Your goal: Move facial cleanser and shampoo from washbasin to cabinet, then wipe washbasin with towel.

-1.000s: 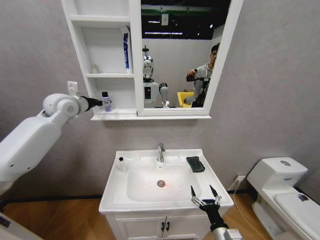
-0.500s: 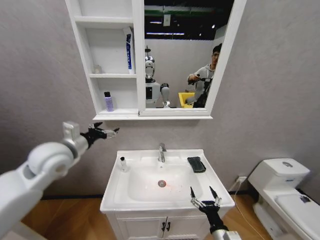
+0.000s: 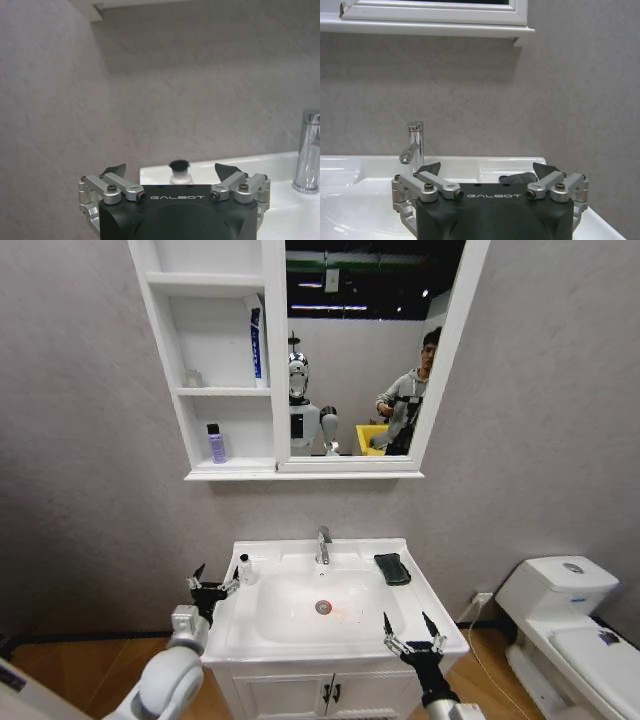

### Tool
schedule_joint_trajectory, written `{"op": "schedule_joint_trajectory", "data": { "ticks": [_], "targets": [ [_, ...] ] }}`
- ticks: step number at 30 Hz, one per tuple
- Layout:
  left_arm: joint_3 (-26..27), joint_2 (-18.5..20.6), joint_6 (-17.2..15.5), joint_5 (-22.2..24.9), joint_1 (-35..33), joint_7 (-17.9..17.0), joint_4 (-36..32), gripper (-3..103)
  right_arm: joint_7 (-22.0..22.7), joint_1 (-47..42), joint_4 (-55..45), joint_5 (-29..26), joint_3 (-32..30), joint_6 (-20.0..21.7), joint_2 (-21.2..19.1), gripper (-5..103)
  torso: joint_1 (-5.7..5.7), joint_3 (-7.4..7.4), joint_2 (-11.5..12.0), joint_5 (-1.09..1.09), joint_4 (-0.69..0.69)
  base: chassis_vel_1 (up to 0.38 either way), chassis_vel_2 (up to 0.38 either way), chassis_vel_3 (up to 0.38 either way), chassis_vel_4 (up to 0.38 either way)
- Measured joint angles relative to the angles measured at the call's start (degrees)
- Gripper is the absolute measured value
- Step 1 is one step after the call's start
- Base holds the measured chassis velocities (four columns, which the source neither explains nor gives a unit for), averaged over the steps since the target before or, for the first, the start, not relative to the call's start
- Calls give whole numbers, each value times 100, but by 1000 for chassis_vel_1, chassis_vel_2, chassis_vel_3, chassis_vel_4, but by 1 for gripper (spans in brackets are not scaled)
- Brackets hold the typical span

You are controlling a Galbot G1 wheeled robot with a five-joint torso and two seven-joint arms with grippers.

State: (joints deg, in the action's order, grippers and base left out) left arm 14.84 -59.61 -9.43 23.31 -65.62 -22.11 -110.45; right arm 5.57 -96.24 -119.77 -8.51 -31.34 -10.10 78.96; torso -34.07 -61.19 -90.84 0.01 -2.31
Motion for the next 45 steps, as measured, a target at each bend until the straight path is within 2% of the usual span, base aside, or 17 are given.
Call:
{"op": "schedule_joint_trajectory", "data": {
  "ticks": [1,4,8,11,19,28,30,32,33,34,35,37,38,41,42,45],
  "targets": [
    [0,0,0,0,0,0,0,97,0,0,0,0,0,0,0,100,0,0,0,0,0,0,0,0,0],
    [-142,-394,180,-360,259,229,741,102,2,-31,103,-17,-27,-19,-14,100,0,0,0,-1,-1,0,0,0,0],
    [-209,-573,233,-601,462,340,1177,98,1,12,120,-92,-71,-11,-90,100,0,-1,0,0,3,0,0,0,0],
    [-238,-664,234,-660,663,379,1393,98,2,61,105,-168,-104,32,-166,100,0,0,0,-1,0,0,0,0,0],
    [-312,-849,175,-624,1195,469,1920,98,12,133,-1,-286,-190,142,-280,100,-1,-1,0,-1,0,0,0,0,0],
    [-375,-1169,200,-507,1722,621,2601,97,78,64,-256,-703,-198,385,-311,100,0,-1,0,-1,1,0,0,0,0],
    [-364,-1202,220,-503,1760,643,2667,93,78,38,-315,-817,-198,444,-318,100,0,-1,0,-1,1,0,0,0,0],
    [-314,-1257,258,-501,1827,708,2799,82,75,-33,-461,-1168,-197,620,-332,100,0,-1,0,-2,1,0,0,0,0],
    [-314,-1257,258,-501,1827,708,2799,82,75,-33,-461,-1168,-197,620,-332,100,0,-1,0,-2,1,0,0,0,0],
    [-289,-1268,268,-491,1839,748,2840,77,64,-58,-506,-1270,-199,670,-338,100,0,-1,0,-2,1,0,0,0,0],
    [-289,-1268,268,-491,1839,748,2840,77,64,-58,-506,-1270,-199,670,-338,100,0,-1,0,-2,1,0,0,0,0],
    [-246,-1265,271,-437,1831,809,2875,66,2,-95,-544,-1320,-220,702,-355,100,0,0,0,-1,2,0,0,0,0],
    [-246,-1265,271,-437,1831,809,2875,66,2,-95,-544,-1320,-220,702,-355,100,0,0,0,-1,2,0,0,0,0],
    [-239,-1238,271,-423,1774,851,2827,49,-22,-109,-557,-1321,-225,703,-358,100,0,-1,0,-1,2,0,0,0,0],
    [-239,-1238,271,-423,1774,851,2827,49,-22,-109,-557,-1321,-225,703,-358,100,0,-1,0,-1,2,0,0,0,0],
    [-242,-1212,256,-421,1723,872,2731,36,-24,-115,-557,-1308,-225,691,-355,100,0,-1,0,-2,2,0,0,0,0]
  ]
}}
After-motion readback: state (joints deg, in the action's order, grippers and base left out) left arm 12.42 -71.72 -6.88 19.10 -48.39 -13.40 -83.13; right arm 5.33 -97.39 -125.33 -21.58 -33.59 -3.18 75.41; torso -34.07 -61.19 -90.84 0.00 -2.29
